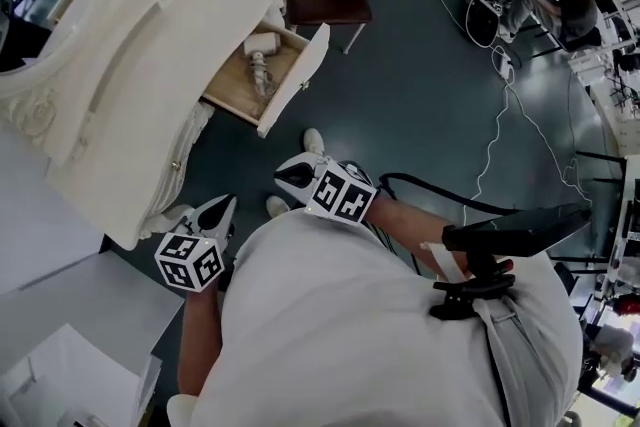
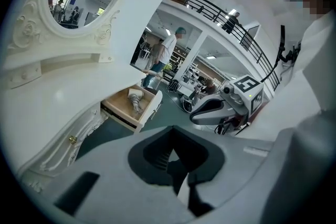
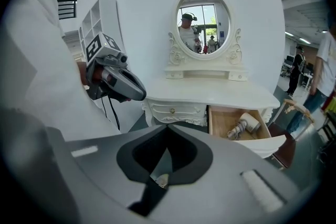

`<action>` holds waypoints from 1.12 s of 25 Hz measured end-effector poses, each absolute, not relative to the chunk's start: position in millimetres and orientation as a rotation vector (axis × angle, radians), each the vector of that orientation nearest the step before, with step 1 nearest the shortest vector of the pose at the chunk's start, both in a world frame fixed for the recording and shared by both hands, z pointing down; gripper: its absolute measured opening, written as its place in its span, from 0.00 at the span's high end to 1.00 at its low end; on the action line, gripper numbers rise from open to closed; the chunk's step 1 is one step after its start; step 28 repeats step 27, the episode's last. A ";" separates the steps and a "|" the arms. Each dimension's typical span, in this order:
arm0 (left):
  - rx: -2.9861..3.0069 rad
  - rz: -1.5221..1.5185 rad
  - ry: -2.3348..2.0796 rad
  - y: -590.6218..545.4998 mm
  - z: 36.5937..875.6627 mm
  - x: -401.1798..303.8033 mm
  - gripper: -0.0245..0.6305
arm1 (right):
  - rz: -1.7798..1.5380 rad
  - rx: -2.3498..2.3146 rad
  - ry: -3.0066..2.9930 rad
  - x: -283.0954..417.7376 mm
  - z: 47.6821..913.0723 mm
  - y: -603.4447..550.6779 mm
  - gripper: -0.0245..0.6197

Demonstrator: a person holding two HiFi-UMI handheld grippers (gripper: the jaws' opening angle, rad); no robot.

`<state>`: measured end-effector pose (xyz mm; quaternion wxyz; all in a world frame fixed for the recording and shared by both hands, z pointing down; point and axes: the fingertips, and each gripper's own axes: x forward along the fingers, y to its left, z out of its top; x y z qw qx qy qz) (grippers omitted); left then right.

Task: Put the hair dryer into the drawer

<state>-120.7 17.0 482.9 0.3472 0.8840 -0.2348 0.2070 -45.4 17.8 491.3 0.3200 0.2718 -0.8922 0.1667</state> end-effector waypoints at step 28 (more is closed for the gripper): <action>2.302 0.635 -0.452 -52.2 503.6 -36.1 0.96 | 0.516 0.885 -2.304 39.5 499.2 -32.7 0.97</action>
